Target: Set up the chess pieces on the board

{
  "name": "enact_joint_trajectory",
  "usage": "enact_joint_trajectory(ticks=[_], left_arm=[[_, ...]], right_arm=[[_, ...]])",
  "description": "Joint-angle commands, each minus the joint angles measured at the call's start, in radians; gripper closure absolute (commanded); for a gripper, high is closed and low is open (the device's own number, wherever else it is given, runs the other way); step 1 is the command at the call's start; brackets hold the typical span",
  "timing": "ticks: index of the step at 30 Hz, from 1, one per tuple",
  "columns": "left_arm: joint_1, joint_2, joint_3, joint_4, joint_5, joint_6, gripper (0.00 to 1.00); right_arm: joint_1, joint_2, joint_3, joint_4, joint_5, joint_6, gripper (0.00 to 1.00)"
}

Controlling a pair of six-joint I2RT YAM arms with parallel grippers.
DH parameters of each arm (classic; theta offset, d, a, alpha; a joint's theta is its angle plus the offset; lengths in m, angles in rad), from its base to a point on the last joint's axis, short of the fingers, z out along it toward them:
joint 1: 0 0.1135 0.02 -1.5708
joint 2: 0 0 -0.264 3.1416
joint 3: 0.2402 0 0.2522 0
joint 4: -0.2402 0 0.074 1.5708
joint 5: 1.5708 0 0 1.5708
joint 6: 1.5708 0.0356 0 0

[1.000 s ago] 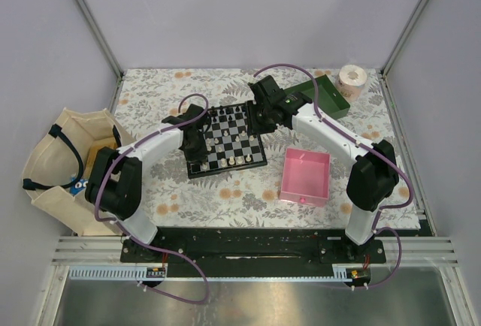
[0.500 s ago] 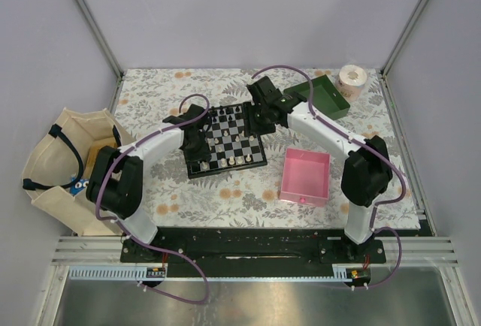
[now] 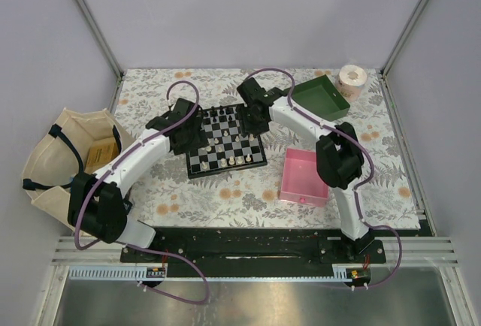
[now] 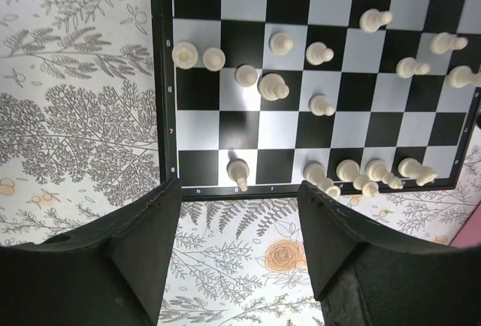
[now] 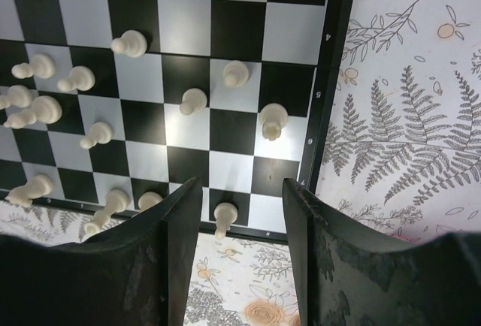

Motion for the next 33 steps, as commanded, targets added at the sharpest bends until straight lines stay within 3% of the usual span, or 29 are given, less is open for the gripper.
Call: enact_joint_trajectory(ticks=[1, 24, 33], left_arm=[[-0.003, -0.045, 0.003, 0.049, -0.062, 0.022, 0.32], [0.008, -0.075, -0.006, 0.064, -0.074, 0.036, 0.25], [0.009, -0.064, 0.000, 0.056, -0.076, 0.036, 0.25]], right_arm=[[-0.013, 0.036, 0.082, -0.040, 0.067, -0.029, 0.44], [-0.032, 0.189, 0.229, -0.090, 0.050, -0.098, 0.54], [-0.033, 0.180, 0.209, -0.096, 0.028, -0.090, 0.56]])
